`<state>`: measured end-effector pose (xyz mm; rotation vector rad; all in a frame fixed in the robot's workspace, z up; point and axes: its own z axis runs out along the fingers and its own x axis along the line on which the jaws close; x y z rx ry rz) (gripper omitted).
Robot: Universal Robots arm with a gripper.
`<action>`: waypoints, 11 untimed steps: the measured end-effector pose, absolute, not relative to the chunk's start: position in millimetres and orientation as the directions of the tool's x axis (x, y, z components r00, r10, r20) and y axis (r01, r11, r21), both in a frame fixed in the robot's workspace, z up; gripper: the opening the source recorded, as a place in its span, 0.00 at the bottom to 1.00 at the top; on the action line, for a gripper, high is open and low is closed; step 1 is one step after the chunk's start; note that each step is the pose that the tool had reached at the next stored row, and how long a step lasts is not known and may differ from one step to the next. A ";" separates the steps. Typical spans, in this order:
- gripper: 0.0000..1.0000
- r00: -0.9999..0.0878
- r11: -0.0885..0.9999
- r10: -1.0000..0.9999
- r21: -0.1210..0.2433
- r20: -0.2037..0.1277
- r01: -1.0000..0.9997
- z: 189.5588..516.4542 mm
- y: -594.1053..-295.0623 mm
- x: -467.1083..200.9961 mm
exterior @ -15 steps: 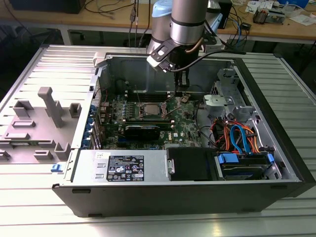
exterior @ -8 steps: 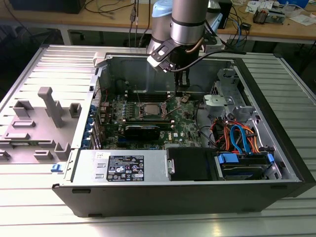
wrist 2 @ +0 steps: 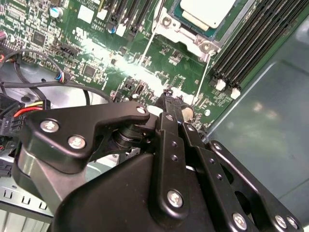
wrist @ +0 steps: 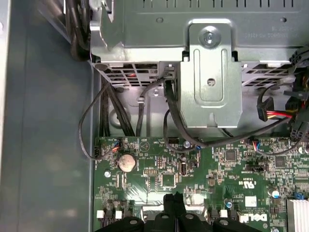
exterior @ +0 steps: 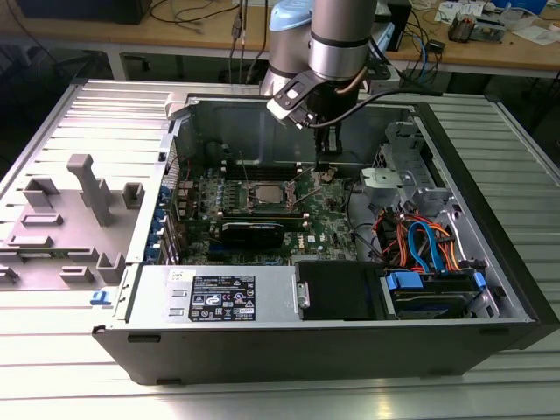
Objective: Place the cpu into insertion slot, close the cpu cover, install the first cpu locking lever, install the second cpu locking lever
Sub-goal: 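Close the cpu cover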
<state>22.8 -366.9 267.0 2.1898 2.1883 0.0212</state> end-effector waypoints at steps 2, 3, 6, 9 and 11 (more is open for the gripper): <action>0.11 -0.002 0.003 1.000 0.025 -0.023 1.000 256.9 -366.9 40.7; 0.11 -0.009 0.010 1.000 0.020 -0.023 1.000 253.1 -366.9 40.9; 0.11 -0.026 0.026 0.999 0.013 -0.023 1.000 249.8 -367.8 40.9; 0.11 -0.040 0.040 0.999 0.006 -0.022 0.999 247.8 -370.2 40.9; 0.11 -0.045 0.045 0.999 0.000 -0.022 0.999 247.1 -371.5 40.9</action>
